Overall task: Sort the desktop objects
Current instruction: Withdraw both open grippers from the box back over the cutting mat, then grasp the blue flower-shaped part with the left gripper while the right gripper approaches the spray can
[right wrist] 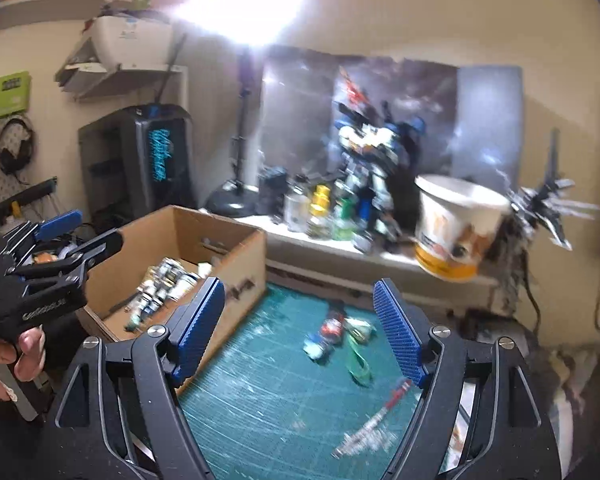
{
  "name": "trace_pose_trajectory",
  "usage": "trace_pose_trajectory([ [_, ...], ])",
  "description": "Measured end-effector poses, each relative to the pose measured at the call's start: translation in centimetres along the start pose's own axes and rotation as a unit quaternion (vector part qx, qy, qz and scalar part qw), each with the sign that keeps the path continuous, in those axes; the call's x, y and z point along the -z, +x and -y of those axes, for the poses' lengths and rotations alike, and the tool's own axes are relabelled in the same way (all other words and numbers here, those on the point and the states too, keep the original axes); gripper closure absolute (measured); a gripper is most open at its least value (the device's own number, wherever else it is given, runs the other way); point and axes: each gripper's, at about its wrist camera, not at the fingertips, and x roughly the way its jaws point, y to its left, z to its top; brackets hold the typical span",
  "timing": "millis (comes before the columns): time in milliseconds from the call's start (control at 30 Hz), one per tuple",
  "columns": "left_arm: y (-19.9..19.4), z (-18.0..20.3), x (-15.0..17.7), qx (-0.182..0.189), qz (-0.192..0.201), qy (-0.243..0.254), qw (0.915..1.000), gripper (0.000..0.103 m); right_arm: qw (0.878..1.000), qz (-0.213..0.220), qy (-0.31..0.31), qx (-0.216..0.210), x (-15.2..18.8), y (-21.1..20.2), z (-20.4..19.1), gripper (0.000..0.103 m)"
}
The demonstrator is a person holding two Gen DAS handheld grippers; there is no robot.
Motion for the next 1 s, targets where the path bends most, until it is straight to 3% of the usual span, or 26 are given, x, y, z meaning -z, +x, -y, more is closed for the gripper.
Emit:
trace_pose_trajectory([
  [267, 0.9, 2.3, 3.3, 0.074, -0.022, 0.001, 0.997, 0.02, 0.997, -0.046, 0.047, 0.034, 5.7, -0.9, 4.7, 0.028],
  [533, 2.0, 4.7, 5.7, 0.095, -0.035, 0.023, 0.9946, 0.02, 0.991, -0.084, 0.088, 0.045, 10.6, -1.0, 8.1, 0.028],
  [800, 3.3, 7.7, 7.6, 0.107, -0.036, 0.058, 0.992, 0.02, 0.989, -0.108, 0.077, 0.063, 12.5, -0.4, 8.4, 0.028],
  [1000, 4.6, 8.5, 7.9, 0.115, -0.054, 0.055, 0.9904, 0.02, 0.988, -0.119, 0.088, 0.04, 13.1, 0.3, 8.9, 0.028],
])
